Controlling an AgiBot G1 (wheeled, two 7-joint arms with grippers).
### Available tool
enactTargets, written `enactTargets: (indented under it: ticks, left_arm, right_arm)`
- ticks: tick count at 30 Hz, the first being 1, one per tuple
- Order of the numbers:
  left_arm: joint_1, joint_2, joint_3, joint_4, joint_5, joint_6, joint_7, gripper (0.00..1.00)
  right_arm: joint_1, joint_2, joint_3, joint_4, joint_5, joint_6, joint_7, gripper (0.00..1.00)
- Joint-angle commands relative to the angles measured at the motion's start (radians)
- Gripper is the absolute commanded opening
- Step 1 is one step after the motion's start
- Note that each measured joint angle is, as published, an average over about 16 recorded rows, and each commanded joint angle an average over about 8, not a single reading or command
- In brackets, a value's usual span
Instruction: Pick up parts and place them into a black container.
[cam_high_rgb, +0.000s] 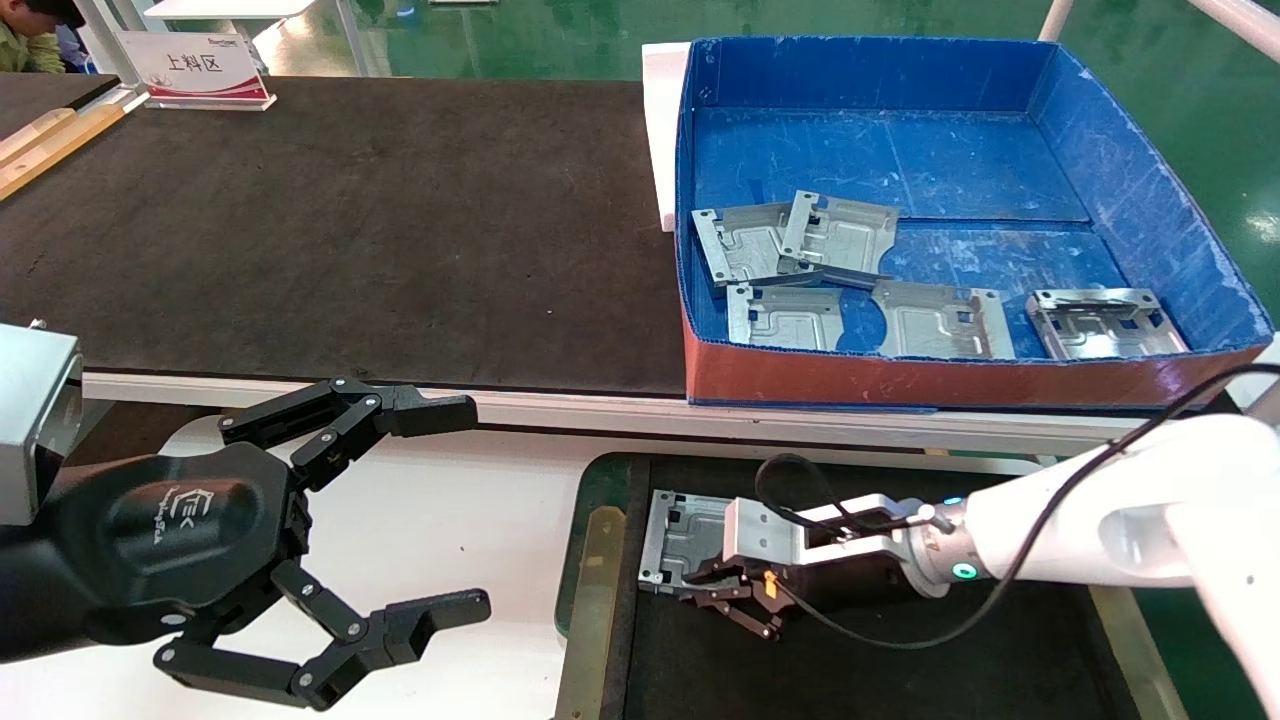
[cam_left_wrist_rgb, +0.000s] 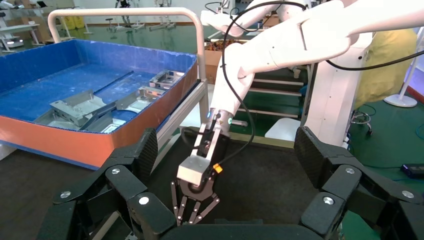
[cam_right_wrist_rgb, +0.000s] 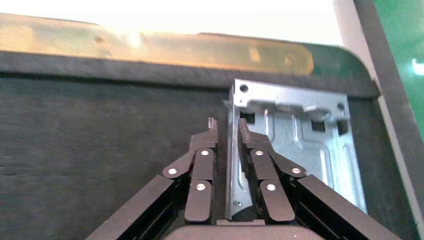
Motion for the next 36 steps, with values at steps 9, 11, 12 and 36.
enactTargets:
  ticks: [9, 11, 12, 36]
  left_arm:
    - [0.000, 0.000, 0.000, 0.000, 0.000, 0.000, 0.000, 1.00]
    - [0.000, 0.000, 0.000, 0.000, 0.000, 0.000, 0.000, 1.00]
    - [0.000, 0.000, 0.000, 0.000, 0.000, 0.000, 0.000, 1.00]
    - [0.000, 0.000, 0.000, 0.000, 0.000, 0.000, 0.000, 1.00]
  right_arm:
    - [0.059, 0.069, 0.011, 0.047, 0.019, -0.201, -0.013, 1.00]
    - [0.069, 0.087, 0.015, 0.066, 0.029, -0.233, -0.010, 1.00]
    - [0.073, 0.097, 0.018, 0.078, 0.034, -0.244, -0.007, 1.00]
    - [0.185, 0.368, 0.001, 0.582, 0.305, -0.265, 0.198, 1.00]
